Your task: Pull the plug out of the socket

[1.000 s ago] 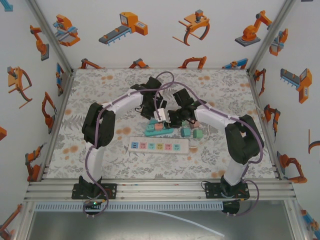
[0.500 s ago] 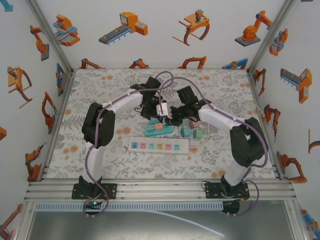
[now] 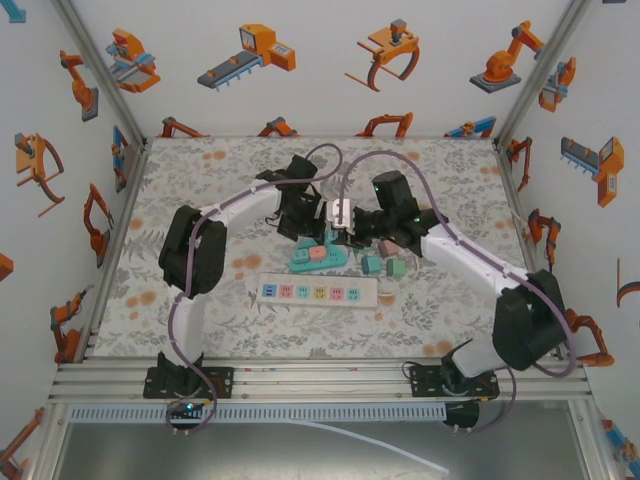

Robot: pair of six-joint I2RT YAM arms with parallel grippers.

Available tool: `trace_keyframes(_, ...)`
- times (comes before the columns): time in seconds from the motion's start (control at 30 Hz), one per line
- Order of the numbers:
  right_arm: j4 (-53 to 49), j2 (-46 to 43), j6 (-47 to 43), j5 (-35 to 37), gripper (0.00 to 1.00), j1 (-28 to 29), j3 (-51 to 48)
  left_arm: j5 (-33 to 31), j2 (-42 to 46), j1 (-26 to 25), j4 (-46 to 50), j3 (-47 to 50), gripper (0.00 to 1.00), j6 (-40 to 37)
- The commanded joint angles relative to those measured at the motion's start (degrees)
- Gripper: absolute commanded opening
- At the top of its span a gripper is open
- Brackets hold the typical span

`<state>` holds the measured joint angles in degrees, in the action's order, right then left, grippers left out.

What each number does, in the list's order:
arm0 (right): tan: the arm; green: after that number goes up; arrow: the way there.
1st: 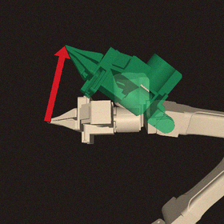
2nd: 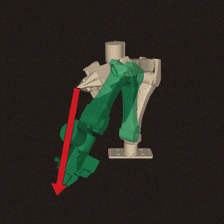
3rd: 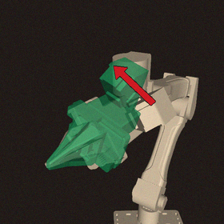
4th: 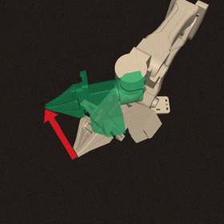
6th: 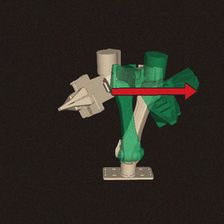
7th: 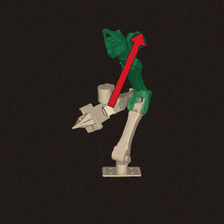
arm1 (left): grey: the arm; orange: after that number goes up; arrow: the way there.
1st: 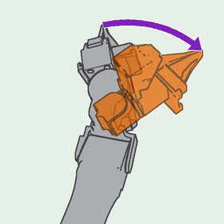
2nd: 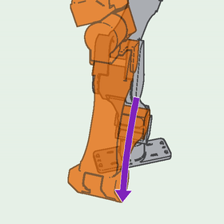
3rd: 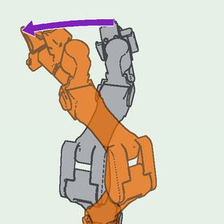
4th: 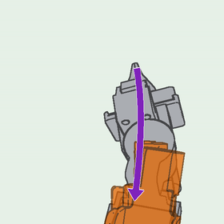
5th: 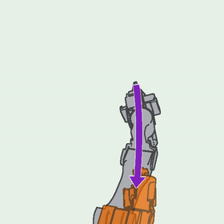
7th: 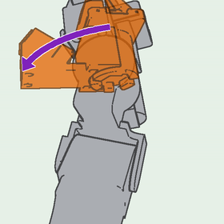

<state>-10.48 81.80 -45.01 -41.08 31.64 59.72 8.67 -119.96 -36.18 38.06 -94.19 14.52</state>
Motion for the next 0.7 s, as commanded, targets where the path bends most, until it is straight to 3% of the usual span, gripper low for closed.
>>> trace_keyframes(0.0,9.82,-6.5,18.64,-0.88,0.08,0.17,-3.49,0.41,5.22,2.1,-0.58,2.55,0.74,-1.25)
trace_keyframes(0.27,28.9,-15.01,58.45,16.38,0.06,0.18,-14.19,9.91,20.65,5.2,-10.45,8.36,0.84,0.8)
trace_keyframes(0.43,18.05,-14.28,79.01,34.46,0.08,-2.2,-11.08,22.57,31.8,7.24,-20.86,16.37,0.97,-1.74)
trace_keyframes(0.53,14.26,-11.11,82.49,35.08,0.08,-4.96,-8.6,27.11,37.3,7.18,-27.97,21.26,0.97,-2.46)
trace_keyframes(0.67,16.8,-5.75,87.67,35.59,0.08,-8.23,-8.6,34.14,39.93,6.21,-32.96,23.55,0.97,-2.31)
